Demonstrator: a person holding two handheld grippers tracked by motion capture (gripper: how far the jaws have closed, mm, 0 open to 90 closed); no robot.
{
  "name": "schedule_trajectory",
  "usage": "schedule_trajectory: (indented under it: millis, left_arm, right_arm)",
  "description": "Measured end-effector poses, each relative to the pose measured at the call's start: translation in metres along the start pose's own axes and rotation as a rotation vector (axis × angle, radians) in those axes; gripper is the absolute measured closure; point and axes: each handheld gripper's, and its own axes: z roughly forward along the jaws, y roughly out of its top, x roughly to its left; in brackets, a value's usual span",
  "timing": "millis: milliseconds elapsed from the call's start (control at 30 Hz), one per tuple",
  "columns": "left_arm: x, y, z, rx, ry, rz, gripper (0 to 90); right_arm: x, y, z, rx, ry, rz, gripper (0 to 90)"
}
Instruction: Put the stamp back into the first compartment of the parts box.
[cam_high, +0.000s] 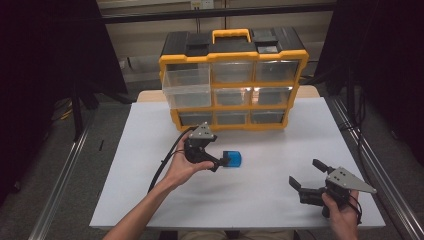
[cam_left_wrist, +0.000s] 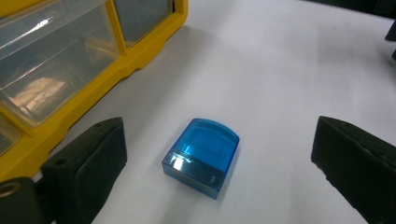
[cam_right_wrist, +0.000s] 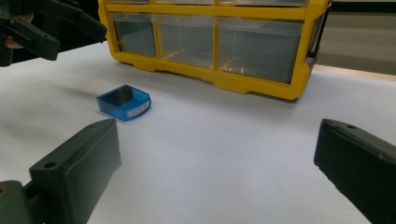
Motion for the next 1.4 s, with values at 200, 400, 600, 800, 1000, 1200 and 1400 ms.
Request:
schedule_trajectory:
  millis: [200, 400, 600, 800, 1000, 1200, 1400]
  left_arm:
    - [0.005, 0.006, 0.006, 0.054, -0.013, 0.025, 4.3]
    - [0.011, 0.011, 0.018, 0.096, -0.015, 0.069, 6.1]
    - [0.014, 0.015, 0.032, 0.182, -0.037, 0.117, 5.7]
    - [0.02, 0.01, 0.047, 0.281, -0.06, 0.132, 4.1]
    - [0.018, 0.009, 0.061, 0.321, -0.102, 0.15, 5.9]
    - [0.019, 0.006, 0.075, 0.371, -0.129, 0.171, 10.3]
    - [0.018, 0.003, 0.084, 0.418, -0.12, 0.212, 16.7]
  right_arm:
    - [0.001, 0.0, 0.0, -0.001, 0.003, -0.006, 0.1]
    - [0.001, 0.0, 0.0, 0.0, 0.007, -0.009, 0.1]
    - [0.001, 0.0, 0.001, 0.003, 0.011, -0.009, 0.1]
    - [0.001, 0.0, 0.001, 0.005, 0.009, -0.007, 0.1]
    - [0.0, 0.0, 0.002, 0.009, 0.011, -0.005, 0.1]
    - [0.001, -0.001, 0.003, 0.016, 0.02, -0.008, 0.0]
    - [0.0, -0.001, 0.003, 0.015, 0.021, -0.006, 0.0]
